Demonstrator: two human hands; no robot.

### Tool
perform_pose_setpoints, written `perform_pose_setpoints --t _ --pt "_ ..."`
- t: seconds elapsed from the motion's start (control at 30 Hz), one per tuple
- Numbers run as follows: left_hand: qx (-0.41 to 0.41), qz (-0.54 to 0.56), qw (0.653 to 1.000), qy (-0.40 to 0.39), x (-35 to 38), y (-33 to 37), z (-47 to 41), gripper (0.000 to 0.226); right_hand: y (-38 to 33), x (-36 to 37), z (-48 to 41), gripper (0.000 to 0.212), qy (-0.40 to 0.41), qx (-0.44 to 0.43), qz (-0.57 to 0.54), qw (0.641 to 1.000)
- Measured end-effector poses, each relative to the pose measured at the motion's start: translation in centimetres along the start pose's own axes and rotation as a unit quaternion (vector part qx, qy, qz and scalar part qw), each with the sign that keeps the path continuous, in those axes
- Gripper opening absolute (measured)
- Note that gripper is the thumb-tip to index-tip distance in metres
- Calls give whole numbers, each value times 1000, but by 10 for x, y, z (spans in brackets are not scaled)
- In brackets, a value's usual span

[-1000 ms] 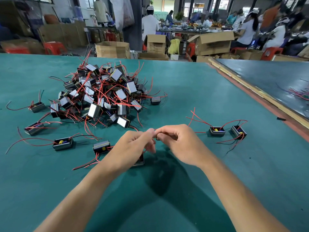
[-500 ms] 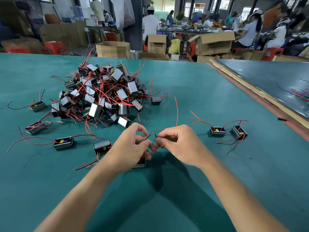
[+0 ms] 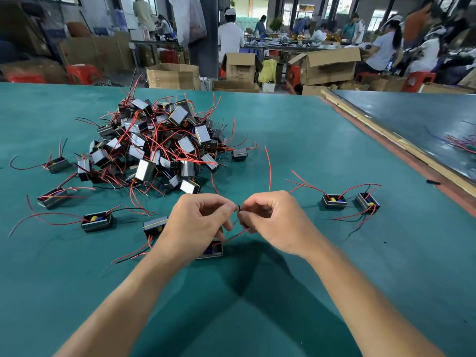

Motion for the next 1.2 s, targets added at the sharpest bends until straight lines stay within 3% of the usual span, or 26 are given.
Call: perform_pose_setpoints --t 0.17,0.47,0.97,1.2 --pt "-10 10 1000 -12 4 -1 1 15 3 1 0 5 4 15 -33 999" --pt "3 -20 1000 -15 3 -4 -2 18 -1 1 1 23 1 30 -44 999" --pt "3 -1 1000 -9 4 -2 1 13 -10 0 5 13 -8 12 -31 999" --pt "22 -27 999 -12 3 1 2 14 -16 -6 4 10 39 -2 -48 998"
Point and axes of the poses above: each hand's wrist, its own z-axis away from the middle knuckle, its own x-axis out of the palm, y = z × x, the point moved 8 cm from there along -z, towards the middle knuckle, and after that the axes turned 10 degrees about y, right-handed, at the moved point
